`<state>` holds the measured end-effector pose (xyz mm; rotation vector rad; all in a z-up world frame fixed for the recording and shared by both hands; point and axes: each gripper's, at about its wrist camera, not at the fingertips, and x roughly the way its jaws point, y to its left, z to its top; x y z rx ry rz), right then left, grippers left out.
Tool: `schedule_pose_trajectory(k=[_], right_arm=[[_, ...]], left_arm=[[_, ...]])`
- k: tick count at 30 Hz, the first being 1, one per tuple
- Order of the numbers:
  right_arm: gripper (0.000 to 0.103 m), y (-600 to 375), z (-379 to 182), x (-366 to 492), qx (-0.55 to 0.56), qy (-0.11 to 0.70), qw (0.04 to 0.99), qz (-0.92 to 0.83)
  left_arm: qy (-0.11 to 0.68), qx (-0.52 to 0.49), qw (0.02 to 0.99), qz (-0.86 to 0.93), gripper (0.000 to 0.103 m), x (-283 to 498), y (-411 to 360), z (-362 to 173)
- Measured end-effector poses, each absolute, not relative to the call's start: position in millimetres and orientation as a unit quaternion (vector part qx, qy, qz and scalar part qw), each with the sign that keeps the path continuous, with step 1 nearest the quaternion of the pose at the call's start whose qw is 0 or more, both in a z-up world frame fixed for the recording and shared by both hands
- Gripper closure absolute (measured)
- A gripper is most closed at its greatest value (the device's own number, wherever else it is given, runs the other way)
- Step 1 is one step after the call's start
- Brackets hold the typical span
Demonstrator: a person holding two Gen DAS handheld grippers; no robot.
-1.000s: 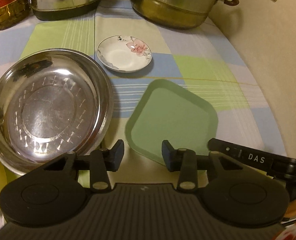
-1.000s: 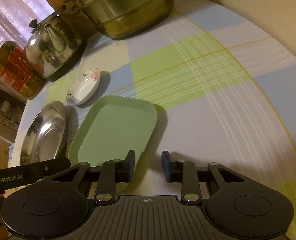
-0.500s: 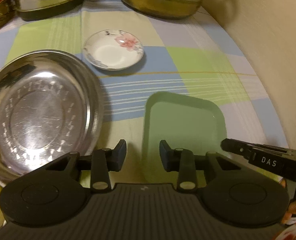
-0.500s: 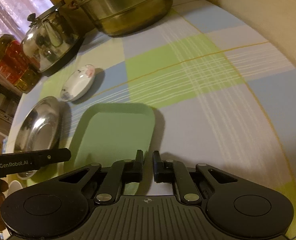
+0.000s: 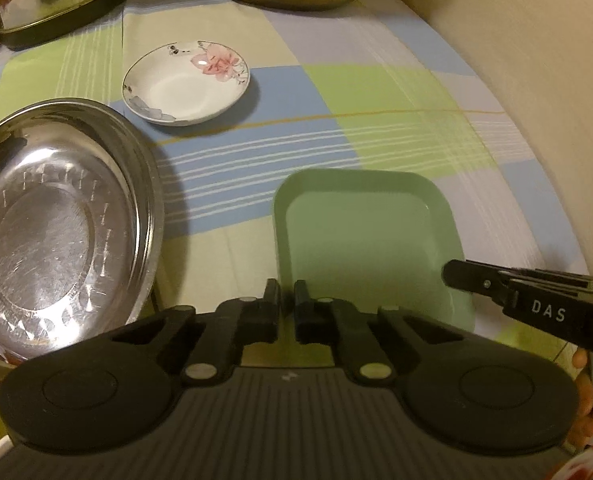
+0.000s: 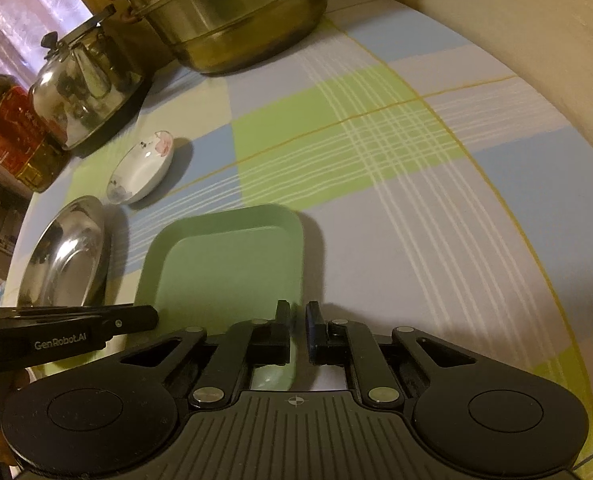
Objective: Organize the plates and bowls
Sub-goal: 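Lift the green tray with the right tool and lower it into the steel plate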
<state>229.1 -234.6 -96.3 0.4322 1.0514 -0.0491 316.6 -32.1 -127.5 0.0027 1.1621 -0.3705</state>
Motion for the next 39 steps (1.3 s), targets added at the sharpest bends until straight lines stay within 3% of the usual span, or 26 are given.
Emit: schedule_pose_trajectory(k=[11, 22, 39], right_arm=[[0.098, -229, -72, 229, 0.199, 0.488, 0.850, -0.014], [0.098, -181, -50, 258, 0.189, 0.478, 0.857, 0.043], [0.098, -73, -73, 316, 0.142, 0.497, 0.846, 0.135]], left_arm=[[0.519, -0.014, 0.837, -0.175, 0.097, 305, -18, -98], [0.490, -0.051, 0.861, -0.125, 0.097, 298, 42, -68], [0.492, -0.086, 0.866, -0.024, 0.097, 308, 149, -75]])
